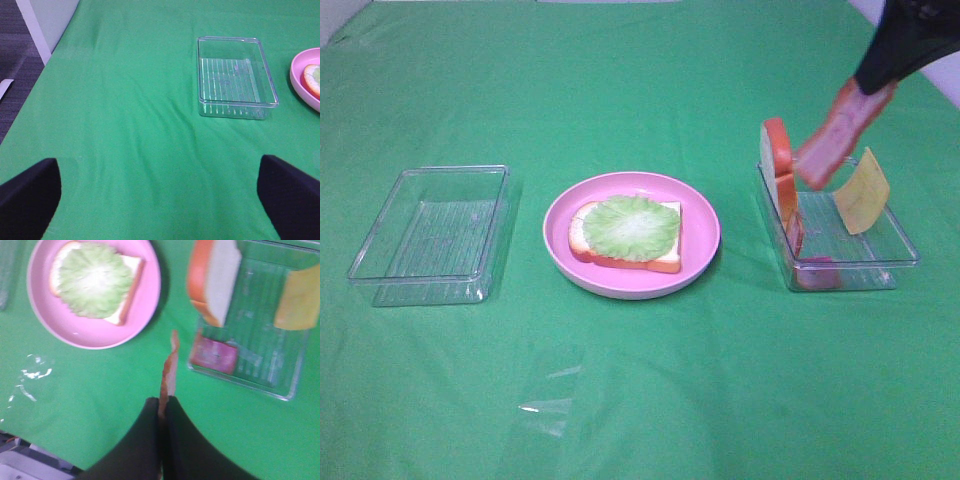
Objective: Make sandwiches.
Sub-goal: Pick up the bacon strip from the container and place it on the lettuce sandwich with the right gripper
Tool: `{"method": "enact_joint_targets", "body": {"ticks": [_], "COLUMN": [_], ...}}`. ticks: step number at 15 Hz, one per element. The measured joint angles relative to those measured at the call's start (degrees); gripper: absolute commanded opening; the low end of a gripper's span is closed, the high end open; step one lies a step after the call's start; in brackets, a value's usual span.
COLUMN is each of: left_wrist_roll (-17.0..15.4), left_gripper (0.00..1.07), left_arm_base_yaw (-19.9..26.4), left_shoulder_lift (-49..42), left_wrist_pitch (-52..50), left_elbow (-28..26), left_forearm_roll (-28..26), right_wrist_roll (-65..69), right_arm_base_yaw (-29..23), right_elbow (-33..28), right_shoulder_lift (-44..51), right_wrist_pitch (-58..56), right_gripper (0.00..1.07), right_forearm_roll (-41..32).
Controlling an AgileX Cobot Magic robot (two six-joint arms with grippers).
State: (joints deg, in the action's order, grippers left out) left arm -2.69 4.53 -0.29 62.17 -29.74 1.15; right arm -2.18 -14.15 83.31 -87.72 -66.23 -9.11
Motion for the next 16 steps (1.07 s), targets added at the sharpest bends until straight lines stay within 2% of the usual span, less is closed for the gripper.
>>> {"method": "enact_joint_targets", "body": {"ticks": [2,3,6,8,12,13,16], "left_wrist_roll": [0.0,0.0,0.0,0.0,0.0,0.0,0.0], "left_gripper": [1.01,1.01,1.01,1.01,1.01,1.01,1.01], "left_arm_base_yaw": [0.0,0.0,0.0,0.0,0.0,0.0,0.0], "left_shoulder_lift": [0.0,0.0,0.0,0.0,0.0,0.0,0.0], "left_wrist_pitch": [0.0,0.0,0.0,0.0,-0.1,-0.1,-0.1], "left_elbow": [0.0,0.0,0.0,0.0,0.0,0.0,0.0], "left_forearm_roll": [0.0,0.0,0.0,0.0,0.0,0.0,0.0], "right_wrist_roll": [0.1,0.1,-0.1,-0.6,-3.8,-6.1,-7.7], "right_arm_base_yaw": [-6.6,-12.1,-17.5,-19.1,-19.3,-19.3,-19.3], "right_elbow": [0.0,0.0,0.0,0.0,0.0,0.0,0.0], "right_shoulder_lift": [0.0,-0.3,-3.7,-7.8,-15.6,-19.2,-22.7], "right_wrist_pitch": [2.2,6.4,12.0,15.9,24.4,29.7,34.5], "right_gripper": [0.00,0.00,0.00,0.00,0.00,0.00,0.00], "right_forearm_roll": [-3.3,-6.1,-9.1,-11.3,-15.9,-18.9,-21.5]}}
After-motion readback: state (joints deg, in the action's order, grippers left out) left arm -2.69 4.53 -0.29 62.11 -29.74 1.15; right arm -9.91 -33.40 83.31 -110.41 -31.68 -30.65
